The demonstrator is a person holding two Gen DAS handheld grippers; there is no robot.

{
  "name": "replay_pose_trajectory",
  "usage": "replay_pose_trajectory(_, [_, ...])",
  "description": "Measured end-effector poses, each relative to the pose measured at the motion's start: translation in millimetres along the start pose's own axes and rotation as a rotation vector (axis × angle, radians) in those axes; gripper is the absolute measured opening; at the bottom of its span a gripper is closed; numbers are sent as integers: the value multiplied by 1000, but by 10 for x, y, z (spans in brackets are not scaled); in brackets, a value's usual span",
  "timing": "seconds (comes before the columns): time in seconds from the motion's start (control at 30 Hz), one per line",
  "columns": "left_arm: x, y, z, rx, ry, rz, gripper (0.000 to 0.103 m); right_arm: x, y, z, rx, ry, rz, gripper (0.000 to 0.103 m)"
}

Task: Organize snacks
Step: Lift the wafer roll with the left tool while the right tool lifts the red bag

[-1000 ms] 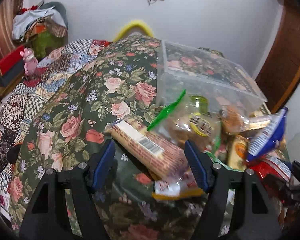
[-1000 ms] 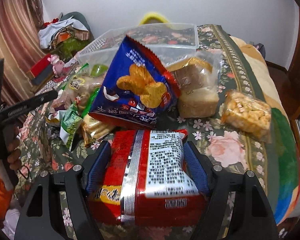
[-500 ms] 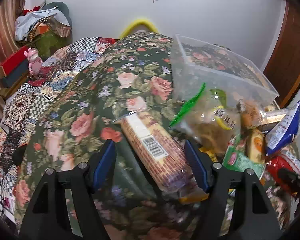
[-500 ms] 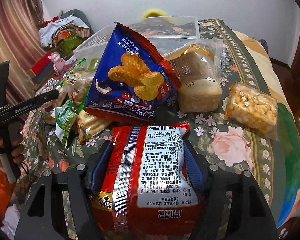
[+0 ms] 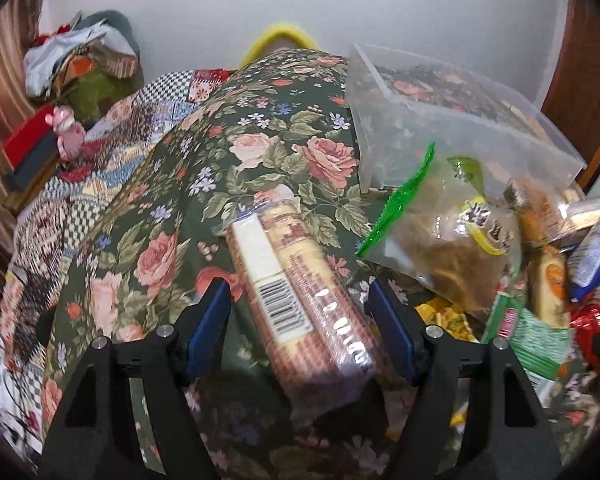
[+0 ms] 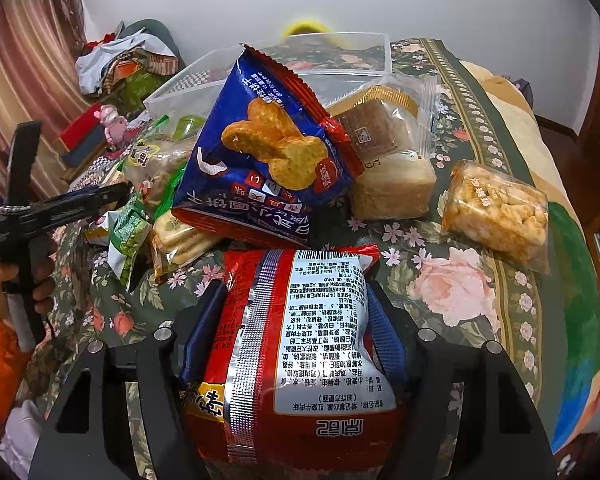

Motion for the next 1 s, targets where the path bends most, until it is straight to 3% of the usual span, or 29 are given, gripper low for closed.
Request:
replay_pose_trajectory(0.07, [3, -5, 26, 3, -1, 3, 61, -9, 3, 0, 1, 5, -1, 65])
replay_pose_trajectory(0.1, [-10, 4, 43, -5, -10, 3, 48, -11, 3, -5, 2, 9, 0, 65])
replay_pose_trajectory(0.13, [-25, 15, 33, -4, -19, 3, 45, -9, 5, -12, 4, 11, 3, 65])
replay_pose_trajectory(0.47, [11, 103, -394, 62, 27, 20, 45, 11, 93, -198, 31, 17, 22, 65])
replay_pose_trajectory(0.77, [191, 20, -933, 165, 67, 51, 45, 87, 22, -625, 134, 54, 35, 65])
replay_pose_trajectory(1.0, [357, -189, -1217, 233, 100, 70, 45, 47, -279, -951, 248, 85, 12, 65])
Point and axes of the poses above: each gripper's, at about its wrist camera, not at the fingertips, and z roughly the way its jaws point, x to its right, y to its underside, the point moved 9 cm from there along z, roughly the way its jaws point, and after that the axes turned 15 degrees about -x, right-handed, at the moved point
